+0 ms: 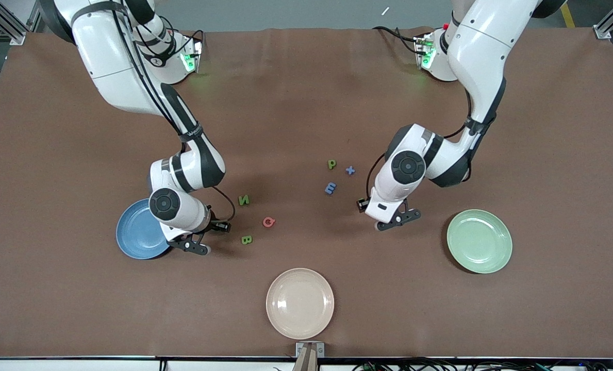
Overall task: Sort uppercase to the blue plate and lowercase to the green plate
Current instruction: 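Grasp blue c with the right gripper while the left gripper grasps green u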
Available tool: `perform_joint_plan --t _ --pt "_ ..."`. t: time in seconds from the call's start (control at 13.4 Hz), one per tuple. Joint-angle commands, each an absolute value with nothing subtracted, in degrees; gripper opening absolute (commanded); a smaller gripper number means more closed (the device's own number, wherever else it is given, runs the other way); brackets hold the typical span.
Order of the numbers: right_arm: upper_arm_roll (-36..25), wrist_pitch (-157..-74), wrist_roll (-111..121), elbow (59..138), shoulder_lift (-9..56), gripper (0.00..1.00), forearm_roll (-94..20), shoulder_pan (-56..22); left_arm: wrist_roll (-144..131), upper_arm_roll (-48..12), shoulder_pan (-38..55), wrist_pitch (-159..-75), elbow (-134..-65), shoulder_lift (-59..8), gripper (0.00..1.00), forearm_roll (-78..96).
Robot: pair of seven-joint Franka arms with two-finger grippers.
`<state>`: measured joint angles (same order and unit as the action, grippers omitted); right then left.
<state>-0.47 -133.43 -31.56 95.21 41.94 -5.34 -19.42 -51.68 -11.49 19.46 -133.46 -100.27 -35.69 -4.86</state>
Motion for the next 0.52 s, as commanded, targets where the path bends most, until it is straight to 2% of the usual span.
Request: perform_joint_plan --t 0.0,0.07,0.22,0.45 --pt "-0.7 -134.38 -31.82 97.38 41.13 0.23 -5.98 -19.51 -55.36 -11.08 21.35 -133.51 -97.65 -38.31 0.59 -5.89" --pt "-0.7 -134.3 -31.73 97.3 41.05 0.15 -5.98 -19.51 -55.55 -10.9 21.71 -133.51 -97.65 -38.58 0.57 -5.98" --pt "-0.7 -133.86 -31.99 96.68 40.61 0.06 -5.89 -19.51 -55.98 -10.81 21.88 -133.51 -97.47 -39.2 0.54 -6.15" --pt "-0.97 -131.33 -30.85 94.23 38.59 0.05 -5.63 -17.07 -57.3 -10.81 22.59 -133.51 -96.24 -40.6 0.5 -6.15"
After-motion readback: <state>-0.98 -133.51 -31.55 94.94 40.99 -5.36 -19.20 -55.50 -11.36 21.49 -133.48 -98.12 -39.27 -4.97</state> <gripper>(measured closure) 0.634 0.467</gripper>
